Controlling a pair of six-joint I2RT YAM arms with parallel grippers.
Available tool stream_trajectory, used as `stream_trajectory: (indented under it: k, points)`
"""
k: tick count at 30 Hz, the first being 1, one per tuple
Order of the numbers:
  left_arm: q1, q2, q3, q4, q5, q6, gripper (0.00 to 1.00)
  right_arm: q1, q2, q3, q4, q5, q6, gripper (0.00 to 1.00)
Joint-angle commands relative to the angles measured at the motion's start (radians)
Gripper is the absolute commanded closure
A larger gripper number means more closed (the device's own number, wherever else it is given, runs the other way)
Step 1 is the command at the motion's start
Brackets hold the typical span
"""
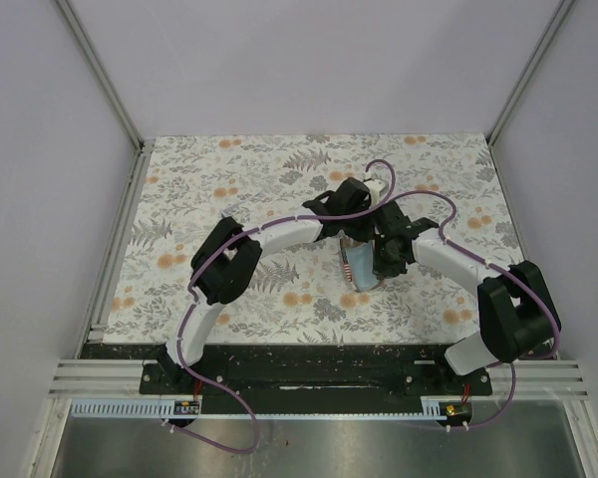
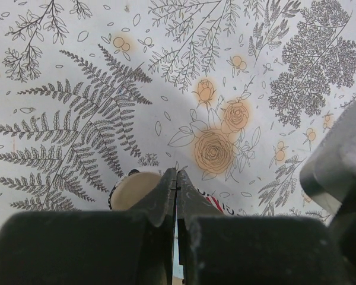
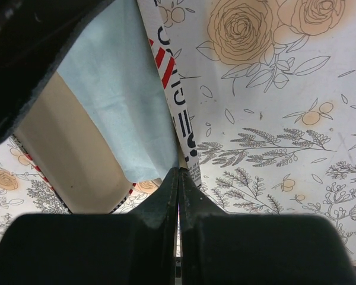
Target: Organize the sunglasses
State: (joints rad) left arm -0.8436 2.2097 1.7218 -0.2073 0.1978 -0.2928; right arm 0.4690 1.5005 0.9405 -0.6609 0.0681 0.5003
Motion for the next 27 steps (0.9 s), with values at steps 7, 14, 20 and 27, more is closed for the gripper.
stream_trajectory:
  k: [7,14,20,27]
  points:
    - [-0.003,0.047,0.058,0.039,-0.003,-0.012,1.00,-0.024,0.027,0.070,-0.045,0.076,-0.040,0.64]
    - [-0.003,0.068,0.084,0.019,0.018,-0.005,1.00,-0.036,0.010,0.109,-0.052,0.082,-0.066,0.60]
    - [-0.005,0.073,0.087,0.008,0.023,-0.006,0.98,-0.081,0.069,0.129,-0.023,0.061,-0.094,0.61]
    - [-0.003,0.071,0.090,-0.010,0.031,-0.003,0.95,-0.092,0.139,0.138,0.029,-0.005,-0.097,0.64]
